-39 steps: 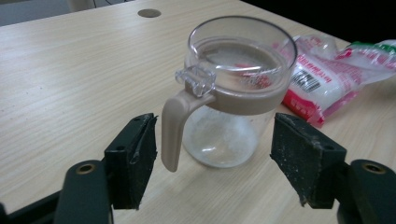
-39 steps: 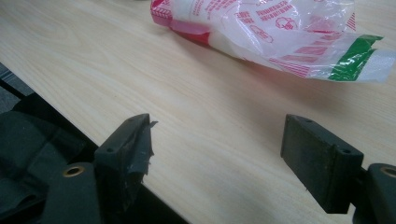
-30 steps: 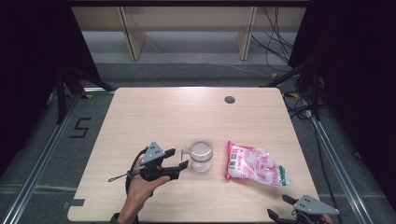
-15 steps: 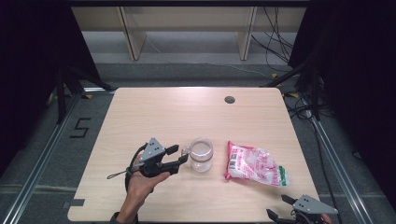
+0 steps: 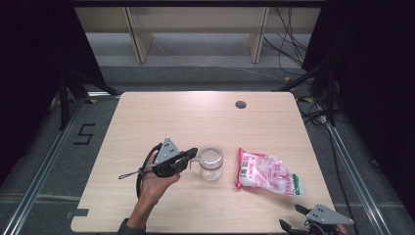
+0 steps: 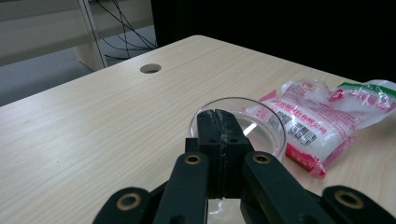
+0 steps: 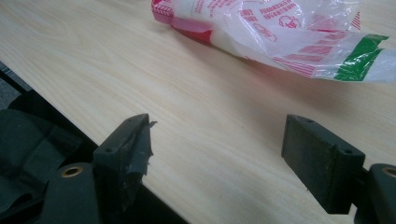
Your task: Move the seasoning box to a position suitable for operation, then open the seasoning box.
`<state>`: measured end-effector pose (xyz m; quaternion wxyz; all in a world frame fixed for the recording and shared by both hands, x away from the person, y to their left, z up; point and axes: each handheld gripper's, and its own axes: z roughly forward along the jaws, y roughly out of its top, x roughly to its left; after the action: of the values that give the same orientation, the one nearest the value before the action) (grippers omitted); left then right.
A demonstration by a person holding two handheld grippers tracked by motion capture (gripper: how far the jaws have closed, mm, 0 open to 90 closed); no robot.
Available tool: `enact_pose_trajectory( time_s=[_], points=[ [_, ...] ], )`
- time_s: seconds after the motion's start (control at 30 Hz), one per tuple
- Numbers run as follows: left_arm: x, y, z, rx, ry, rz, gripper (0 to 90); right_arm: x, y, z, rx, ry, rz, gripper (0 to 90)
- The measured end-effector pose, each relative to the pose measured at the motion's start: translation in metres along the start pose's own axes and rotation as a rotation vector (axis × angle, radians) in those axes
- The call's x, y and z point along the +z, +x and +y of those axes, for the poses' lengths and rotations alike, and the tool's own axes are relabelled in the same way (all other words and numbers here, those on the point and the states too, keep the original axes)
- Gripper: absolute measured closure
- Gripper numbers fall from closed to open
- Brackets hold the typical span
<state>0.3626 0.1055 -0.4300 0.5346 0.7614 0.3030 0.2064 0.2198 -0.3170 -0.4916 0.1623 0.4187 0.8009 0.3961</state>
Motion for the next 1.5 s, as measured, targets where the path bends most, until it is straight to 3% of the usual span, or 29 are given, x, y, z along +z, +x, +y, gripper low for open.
enact_pose_trajectory(
  time_s=[0.13, 0.2, 0.23, 0.3, 0.33, 0.37, 0.4, 0.47, 0.5, 0.6, 0.67, 0.7, 0.8, 0.9, 0.97, 1.03, 1.1, 1.17, 1.2, 1.27, 1.3, 1.37, 1.5],
  points=[
    [0.003, 0.002, 0.001, -0.015, -0.002, 0.005, 89.4, -0.001, 0.0, -0.001, 0.009, 0.001, -0.018, 25.0],
    [0.004, 0.003, 0.001, -0.012, -0.002, 0.006, 89.4, -0.002, 0.002, -0.001, 0.043, 0.007, -0.016, 25.0],
    [0.005, 0.003, 0.001, -0.007, -0.003, 0.008, 89.4, -0.001, -0.001, -0.001, 0.01, -0.006, -0.017, 25.0],
    [0.006, 0.003, 0.001, -0.009, -0.003, 0.005, 89.4, 0.0, -0.001, -0.001, 0.005, -0.004, 0.0, 25.0],
    [0.006, 0.003, 0.001, 0.004, 0.005, 0.006, 89.4, -0.001, -0.001, -0.001, -0.013, -0.008, -0.023, 25.1],
    [0.006, 0.003, 0.001, 0.002, 0.005, 0.006, 89.4, -0.002, 0.002, -0.001, 0.028, 0.001, -0.017, 25.1],
    [0.006, 0.003, 0.001, 0.001, 0.004, 0.004, 89.4, -0.001, -0.001, 0.0, -0.012, -0.012, -0.022, 25.1],
    [0.007, 0.004, 0.002, 0.001, 0.002, 0.006, 89.5, -0.001, -0.001, 0.0, -0.019, -0.014, -0.02, 25.1],
    [0.007, 0.004, 0.002, 0.003, 0.003, 0.006, 89.5, -0.001, 0.0, -0.001, 0.011, -0.002, -0.009, 25.0],
    [0.007, 0.005, 0.002, 0.003, 0.005, 0.001, 89.5, -0.001, -0.001, 0.001, 0.014, -0.013, -0.004, 24.0],
    [0.007, 0.006, 0.002, 0.002, 0.004, 0.003, 89.4, -0.001, 0.001, 0.002, 0.042, -0.027, -0.004, 22.7],
    [0.008, 0.006, 0.001, -0.002, -0.003, -0.006, 89.4, 0.0, 0.0, 0.003, 0.029, -0.044, 0.005, 22.1],
    [0.008, 0.008, 0.001, -0.006, -0.005, -0.004, 89.4, -0.001, 0.005, 0.005, 0.06, -0.048, -0.004, 20.8],
    [0.007, 0.009, 0.0, -0.014, 0.001, 0.007, 89.4, 0.001, 0.005, 0.006, 0.004, -0.075, -0.016, 19.2],
    [0.009, 0.01, -0.002, -0.013, -0.003, 0.005, 89.3, 0.001, 0.005, 0.006, 0.005, -0.085, -0.021, 18.3],
    [0.01, 0.01, -0.003, -0.018, 0.005, 0.004, 89.4, 0.0, 0.008, 0.007, 0.045, -0.079, -0.007, 17.6],
    [0.011, 0.012, -0.005, -0.002, 0.016, 0.002, 89.4, 0.001, 0.006, 0.007, 0.02, -0.103, 0.0, 17.6],
    [0.012, 0.012, -0.007, -0.016, 0.025, 0.007, 89.4, 0.001, 0.005, 0.007, -0.003, -0.11, -0.011, 17.6],
    [0.012, 0.012, -0.008, -0.016, 0.032, 0.012, 89.4, 0.0, 0.009, 0.007, 0.029, -0.101, -0.013, 17.8],
    [0.013, 0.014, -0.01, -0.009, 0.038, 0.016, 89.4, 0.0, 0.008, 0.008, 0.008, -0.11, -0.011, 19.6],
    [0.013, 0.014, -0.01, -0.009, 0.038, 0.016, 89.4, -0.001, 0.01, 0.008, 0.026, -0.102, -0.004, 20.9],
    [0.014, 0.015, -0.012, -0.008, 0.044, 0.014, 89.4, 0.0, 0.006, 0.008, -0.005, -0.119, 0.005, 23.3],
    [0.015, 0.015, -0.015, -0.008, 0.046, 0.021, 89.3, 0.0, 0.007, 0.009, -0.02, -0.123, 0.006, 27.9]
  ],
)
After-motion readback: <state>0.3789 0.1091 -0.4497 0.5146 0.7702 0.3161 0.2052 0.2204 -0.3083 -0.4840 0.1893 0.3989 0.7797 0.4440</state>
